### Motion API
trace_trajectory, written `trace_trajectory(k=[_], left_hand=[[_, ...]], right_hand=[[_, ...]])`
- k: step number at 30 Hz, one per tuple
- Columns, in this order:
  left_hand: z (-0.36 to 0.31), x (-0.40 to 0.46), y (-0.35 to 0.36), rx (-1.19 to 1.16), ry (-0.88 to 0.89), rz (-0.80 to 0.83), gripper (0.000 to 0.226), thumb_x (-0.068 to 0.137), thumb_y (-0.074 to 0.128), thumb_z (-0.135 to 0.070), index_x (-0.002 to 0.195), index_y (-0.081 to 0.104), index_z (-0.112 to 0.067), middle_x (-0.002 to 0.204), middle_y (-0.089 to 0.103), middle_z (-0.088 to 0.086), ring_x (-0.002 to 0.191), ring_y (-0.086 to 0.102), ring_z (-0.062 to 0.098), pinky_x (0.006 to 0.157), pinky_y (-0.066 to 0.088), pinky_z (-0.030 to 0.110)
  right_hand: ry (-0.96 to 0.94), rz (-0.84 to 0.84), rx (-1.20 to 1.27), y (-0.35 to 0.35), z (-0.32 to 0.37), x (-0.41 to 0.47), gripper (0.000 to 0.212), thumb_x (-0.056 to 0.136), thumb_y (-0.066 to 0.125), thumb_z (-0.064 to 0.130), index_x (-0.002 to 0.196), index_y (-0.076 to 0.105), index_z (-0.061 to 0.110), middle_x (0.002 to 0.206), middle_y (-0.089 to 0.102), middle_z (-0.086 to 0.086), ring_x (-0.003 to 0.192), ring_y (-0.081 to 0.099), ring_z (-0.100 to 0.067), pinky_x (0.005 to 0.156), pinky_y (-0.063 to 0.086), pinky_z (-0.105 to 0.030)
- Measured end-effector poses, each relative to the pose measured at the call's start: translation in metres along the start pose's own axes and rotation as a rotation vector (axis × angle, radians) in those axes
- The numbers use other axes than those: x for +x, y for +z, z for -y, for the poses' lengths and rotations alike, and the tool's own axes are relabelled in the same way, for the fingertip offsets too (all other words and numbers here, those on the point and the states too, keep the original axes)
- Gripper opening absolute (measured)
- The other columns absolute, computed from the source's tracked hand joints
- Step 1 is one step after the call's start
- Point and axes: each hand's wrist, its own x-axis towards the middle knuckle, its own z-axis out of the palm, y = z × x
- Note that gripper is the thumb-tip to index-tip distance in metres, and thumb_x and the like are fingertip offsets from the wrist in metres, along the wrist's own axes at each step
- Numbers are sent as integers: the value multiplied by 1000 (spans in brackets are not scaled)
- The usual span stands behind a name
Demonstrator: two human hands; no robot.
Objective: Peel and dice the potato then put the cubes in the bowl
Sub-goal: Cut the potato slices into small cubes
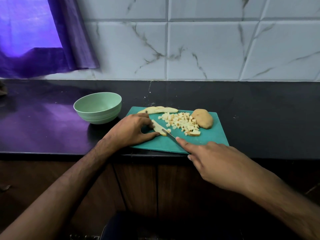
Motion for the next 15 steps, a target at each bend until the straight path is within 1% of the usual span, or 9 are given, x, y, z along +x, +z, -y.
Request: trace_trajectory(k=[4,7,9,12,15], left_hand=[[0,-1,-1,-18,7,-1,50,86,58,-68,97,75,-23,98,68,-12,88,65,5,76,58,38],[-1,-2,0,-20,3,-8,52,85,58,-69,98,76,-21,97,68,-12,87,65,5,76,58,36],[0,-3,1,-30,6,-18,52,86,59,-68,99,76,-21,96,67,-12,86,65,5,76,58,36],[3,-4,3,-75,4,-45,48,86,62,-62,101,76,-19,95,67,-11,87,65,4,78,57,35],[5,-5,6,-81,10,-56,40,87,67,-56,101,75,-19,96,67,-10,89,64,4,79,57,36]], right_hand=[[14,-34,-109,10,11,-6,62,110,28,40,158,-12,45,82,44,7,74,46,-8,65,42,-31],[59,-71,-175,13,15,8,66,110,31,35,159,-12,42,78,43,4,66,43,-11,58,36,-32],[65,-90,-211,9,16,20,66,109,34,32,160,-8,40,76,42,4,64,40,-12,55,34,-32],[52,-128,-231,1,13,39,63,108,34,27,161,0,39,77,45,5,64,43,-11,53,31,-31],[65,-114,-142,-7,3,53,56,109,30,32,160,10,46,80,48,8,65,41,-9,52,28,-31]])
